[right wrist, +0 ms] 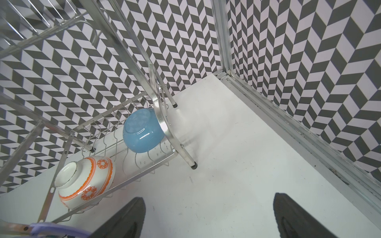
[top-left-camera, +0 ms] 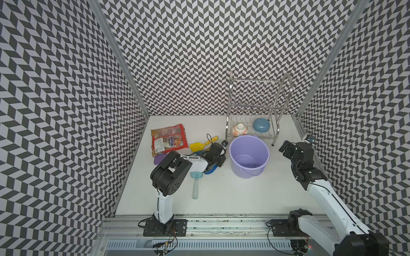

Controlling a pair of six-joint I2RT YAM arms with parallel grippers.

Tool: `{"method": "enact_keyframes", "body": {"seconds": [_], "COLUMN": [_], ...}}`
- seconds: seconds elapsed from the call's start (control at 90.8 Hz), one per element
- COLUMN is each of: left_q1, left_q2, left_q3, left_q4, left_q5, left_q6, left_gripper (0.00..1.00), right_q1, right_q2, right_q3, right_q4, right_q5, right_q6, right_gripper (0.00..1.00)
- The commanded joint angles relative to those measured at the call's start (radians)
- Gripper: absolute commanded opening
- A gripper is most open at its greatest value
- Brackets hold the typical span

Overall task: Organize the gardening tools
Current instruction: Pick up the gardening tool from the center of the board.

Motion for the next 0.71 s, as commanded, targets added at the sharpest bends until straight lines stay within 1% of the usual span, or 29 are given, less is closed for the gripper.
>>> {"method": "enact_keyframes", "body": {"seconds": [0.0,0.022,0.176,0.286,0.452,0.584,0.694], "left_q1": [0.042,0.049,0.102,0.124,0.133,0.133,0.136], "left_q2": [-0.065,-0.075,-0.158,-0.228,-0.327,-0.395,-0.439], "left_q3": [-0.004,-0.005,-0.022,-0.034,-0.037,-0.017,0.004], "left_q4": [-0.026,-0.024,-0.006,0.009,0.051,0.083,0.119], "left_q5": [-0.052,-0.058,-0.066,-0.061,-0.023,0.033,0.057], "left_q6": [-0.001,-0.002,-0.017,-0.032,-0.079,-0.149,-0.206], "left_gripper": [0.02,0.00,0.00,0.00,0.00,0.00,0.00], "right_q1": [0.004,0.004,0.004,0.003,0.005,0.007,0.020], "right_q2": [-0.024,-0.025,-0.037,-0.048,-0.066,-0.083,-0.108], "right_q3": [0.033,0.037,0.060,0.065,0.061,0.064,0.066], "right_q4": [0.008,0.006,-0.011,-0.015,-0.016,-0.006,0.006], "right_q5": [-0.033,-0.040,-0.074,-0.106,-0.178,-0.263,-0.332], "right_q6": [-0.015,-0.019,-0.027,-0.032,-0.046,-0.064,-0.074], "right_gripper": [1.00,1.00,1.00,1.00,1.00,1.00,0.96]}}
